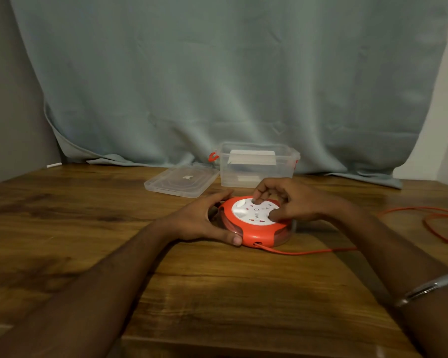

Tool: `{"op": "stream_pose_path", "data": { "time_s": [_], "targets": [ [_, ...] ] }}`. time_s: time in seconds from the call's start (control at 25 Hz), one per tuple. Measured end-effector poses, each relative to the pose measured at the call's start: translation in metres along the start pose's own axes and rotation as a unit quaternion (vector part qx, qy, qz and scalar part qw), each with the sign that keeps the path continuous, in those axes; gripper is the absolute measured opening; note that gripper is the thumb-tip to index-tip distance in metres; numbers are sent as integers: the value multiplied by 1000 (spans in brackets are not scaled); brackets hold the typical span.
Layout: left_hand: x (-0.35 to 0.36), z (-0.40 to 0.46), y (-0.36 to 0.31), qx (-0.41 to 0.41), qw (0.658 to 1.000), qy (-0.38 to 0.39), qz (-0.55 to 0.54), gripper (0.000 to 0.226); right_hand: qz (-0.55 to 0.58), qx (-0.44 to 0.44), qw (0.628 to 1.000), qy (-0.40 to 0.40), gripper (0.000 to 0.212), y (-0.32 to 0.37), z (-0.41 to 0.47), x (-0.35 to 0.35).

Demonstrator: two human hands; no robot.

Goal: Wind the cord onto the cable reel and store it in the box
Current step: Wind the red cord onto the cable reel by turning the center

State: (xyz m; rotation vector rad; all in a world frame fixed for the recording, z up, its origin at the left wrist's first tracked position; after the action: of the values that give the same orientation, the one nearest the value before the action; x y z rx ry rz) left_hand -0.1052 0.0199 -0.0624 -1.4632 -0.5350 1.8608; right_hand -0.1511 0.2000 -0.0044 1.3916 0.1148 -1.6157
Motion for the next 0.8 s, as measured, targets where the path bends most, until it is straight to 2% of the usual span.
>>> {"op": "stream_pose_path", "data": {
  "time_s": [0.36, 0.8],
  "targets": [
    [-2, -3, -6, 29, 999, -12, -7, 128, 22, 22, 999, 10, 57, 0, -6, -5],
    [-10, -5, -12, 60, 996, -72, -2, 129, -56, 28, 996, -60, 47, 14, -2, 0]
  ]
}}
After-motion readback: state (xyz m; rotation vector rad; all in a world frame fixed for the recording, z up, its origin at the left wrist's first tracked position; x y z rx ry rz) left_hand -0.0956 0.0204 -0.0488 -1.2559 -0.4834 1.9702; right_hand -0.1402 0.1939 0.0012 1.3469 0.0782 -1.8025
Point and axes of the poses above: each hand's wrist, its own z-axis towards the middle knuckle, its own x-axis out of the palm, y = z × x, the point moved 9 cm from there along z, towards the middle knuckle, and after that the axes turned 12 degrees about -y, right-handed, at the moved point
